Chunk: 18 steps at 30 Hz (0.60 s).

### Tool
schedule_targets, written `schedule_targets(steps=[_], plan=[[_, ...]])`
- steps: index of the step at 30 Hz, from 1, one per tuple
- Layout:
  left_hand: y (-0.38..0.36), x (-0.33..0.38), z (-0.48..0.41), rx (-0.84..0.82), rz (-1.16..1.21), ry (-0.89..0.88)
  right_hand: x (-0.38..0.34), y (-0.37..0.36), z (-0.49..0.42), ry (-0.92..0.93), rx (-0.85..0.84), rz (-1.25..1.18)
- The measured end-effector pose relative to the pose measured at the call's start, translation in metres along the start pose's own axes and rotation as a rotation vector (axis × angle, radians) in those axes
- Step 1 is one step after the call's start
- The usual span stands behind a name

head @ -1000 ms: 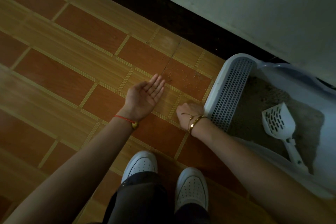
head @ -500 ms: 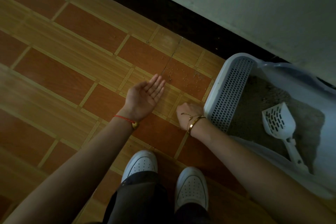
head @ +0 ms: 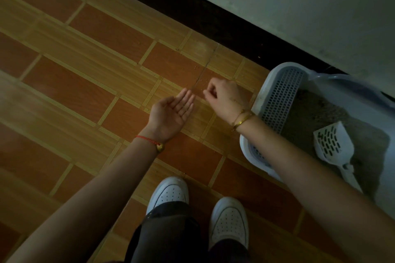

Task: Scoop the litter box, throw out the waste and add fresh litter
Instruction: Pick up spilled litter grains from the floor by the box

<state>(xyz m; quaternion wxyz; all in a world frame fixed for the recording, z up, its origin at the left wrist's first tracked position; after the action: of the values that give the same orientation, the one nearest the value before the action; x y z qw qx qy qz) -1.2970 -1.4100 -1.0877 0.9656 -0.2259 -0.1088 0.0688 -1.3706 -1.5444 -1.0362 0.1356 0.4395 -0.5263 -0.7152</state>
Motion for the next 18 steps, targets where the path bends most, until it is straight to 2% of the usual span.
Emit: schedule_targets(steps=[4,11,18], plan=[[0.004,0.003,-0.001,0.004,0.019,0.009,0.03,-0.02,-0.012,-0.005,-0.108,0.228],[0.008,0.003,-0.003,0.022,0.016,0.015,0.025,-0.059,-0.026,0.275,-0.122,0.61],[0.01,0.004,-0.004,0.024,0.027,0.028,0.018,-0.071,-0.02,0.428,-0.097,0.699]])
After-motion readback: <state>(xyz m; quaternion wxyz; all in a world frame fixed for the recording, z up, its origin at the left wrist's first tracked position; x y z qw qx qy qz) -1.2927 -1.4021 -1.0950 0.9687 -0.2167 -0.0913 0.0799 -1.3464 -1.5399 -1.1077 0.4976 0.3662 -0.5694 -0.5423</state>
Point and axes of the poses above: each hand's wrist, its own z-axis away from the middle knuckle, its own y-axis out of the back of the hand, x = y × z, the point moved 2 cm from there along -z, towards the middle knuckle, and after that the axes turned 13 degrees about x, right-handed, at the moved point
